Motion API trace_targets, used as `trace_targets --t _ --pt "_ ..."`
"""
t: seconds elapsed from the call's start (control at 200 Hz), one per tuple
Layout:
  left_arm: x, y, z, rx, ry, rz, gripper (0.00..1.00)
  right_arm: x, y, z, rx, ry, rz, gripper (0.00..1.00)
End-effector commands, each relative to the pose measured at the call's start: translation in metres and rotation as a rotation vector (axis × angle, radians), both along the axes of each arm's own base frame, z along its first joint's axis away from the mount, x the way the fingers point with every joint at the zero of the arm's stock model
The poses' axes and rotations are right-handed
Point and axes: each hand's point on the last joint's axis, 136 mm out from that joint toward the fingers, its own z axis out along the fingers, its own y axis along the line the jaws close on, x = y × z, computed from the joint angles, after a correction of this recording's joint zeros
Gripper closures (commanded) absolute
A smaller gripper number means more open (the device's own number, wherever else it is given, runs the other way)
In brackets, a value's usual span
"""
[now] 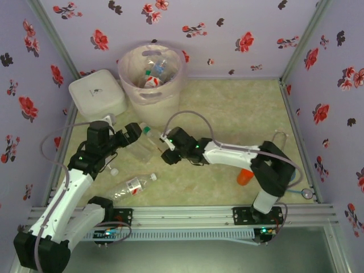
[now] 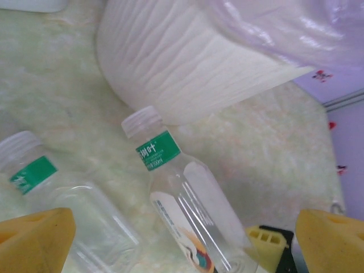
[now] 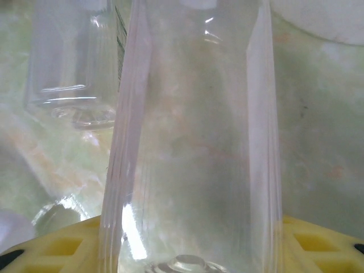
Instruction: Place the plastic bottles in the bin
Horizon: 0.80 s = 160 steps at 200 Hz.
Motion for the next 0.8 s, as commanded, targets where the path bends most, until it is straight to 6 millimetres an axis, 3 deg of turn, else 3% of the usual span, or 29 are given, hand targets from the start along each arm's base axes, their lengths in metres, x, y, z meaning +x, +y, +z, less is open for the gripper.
trace_targets --t 0.0,0.15,0.255,0.475,0.62,0.795 --pt "0.002 -0.018 0.028 -0.138 -0.080 -0.044 0.00 -0.004 -0.014 0.026 0.108 -0.038 -0.047 0.59" --pt "0.005 -0.025 0.042 -0.190 -0.123 -0.056 0.00 -0.020 -0.039 0.060 0.274 -0.140 -0.045 0.71" --pt "0.010 -0.043 0.046 -0.263 -0.140 -0.102 0.00 -0.032 -0.050 0.067 0.251 -0.168 -0.021 0.75" --pt "0.001 -0.095 0.052 -0.347 -0.132 -0.235 0.07 -0.044 -0.049 0.084 0.321 -0.237 0.004 0.84" --pt "0.003 -0.101 0.046 -0.359 -0.132 -0.220 0.16 -0.050 -0.038 0.090 0.373 -0.249 0.041 0.94" --pt "0.006 -0.100 0.037 -0.336 -0.121 -0.196 0.24 -0.059 -0.027 0.093 0.425 -0.228 0.077 0.95"
